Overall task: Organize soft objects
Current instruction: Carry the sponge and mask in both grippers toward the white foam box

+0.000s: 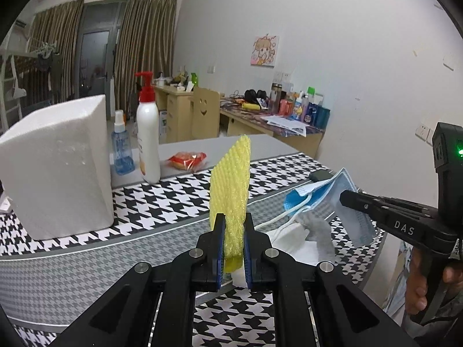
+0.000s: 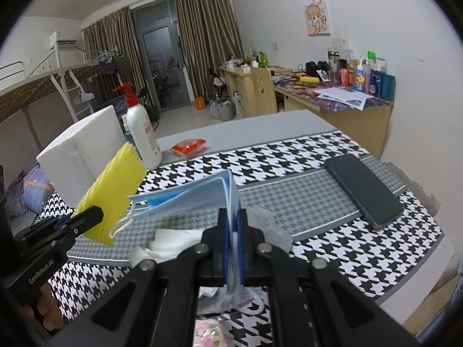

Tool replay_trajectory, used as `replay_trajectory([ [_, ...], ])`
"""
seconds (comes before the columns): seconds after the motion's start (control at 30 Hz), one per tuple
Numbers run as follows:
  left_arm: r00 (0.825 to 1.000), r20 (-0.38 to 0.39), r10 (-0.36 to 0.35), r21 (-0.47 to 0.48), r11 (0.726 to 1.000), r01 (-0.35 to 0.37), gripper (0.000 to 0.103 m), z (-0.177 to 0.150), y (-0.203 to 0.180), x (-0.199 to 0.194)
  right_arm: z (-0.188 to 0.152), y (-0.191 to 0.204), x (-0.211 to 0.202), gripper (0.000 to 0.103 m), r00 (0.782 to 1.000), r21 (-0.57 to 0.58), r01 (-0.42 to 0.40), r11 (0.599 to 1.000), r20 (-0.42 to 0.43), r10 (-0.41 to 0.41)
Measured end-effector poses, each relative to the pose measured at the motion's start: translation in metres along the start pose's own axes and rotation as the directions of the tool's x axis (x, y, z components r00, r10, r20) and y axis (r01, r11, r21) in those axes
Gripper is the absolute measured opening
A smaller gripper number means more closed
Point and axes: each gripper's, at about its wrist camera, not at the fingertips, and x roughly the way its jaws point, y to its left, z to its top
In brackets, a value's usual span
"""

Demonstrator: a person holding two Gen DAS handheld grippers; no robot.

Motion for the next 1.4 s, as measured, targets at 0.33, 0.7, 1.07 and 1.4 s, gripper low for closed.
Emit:
replay_trajectory([
  [0.33,0.999,0.027,0.036,0.010,0.999,-0.036,0.012,0.007,0.000,-0.026,0.002,0.011,-0.013,0.007,0.999,-0.013,-0.008,1.000,0.039,0.009],
  [0.7,0.996,0.058,0.070,0.030,0.997,-0.072,0.012,0.011,-0.003,-0.047,0.004,0.025,-0.026,0.007,0.996,-0.034,-0.043,0.998,0.080,0.046],
  [1.07,0.992,0.091,0.093,0.041,0.994,-0.097,0.012,0.026,-0.001,-0.068,0.015,0.031,-0.039,0.007,0.990,-0.046,-0.060,0.997,0.123,0.065],
  [1.4,0.988,0.102,0.112,0.051,0.992,-0.117,0.012,0.044,0.007,-0.071,0.026,0.034,-0.039,0.007,0.987,-0.048,-0.073,0.996,0.137,0.079],
])
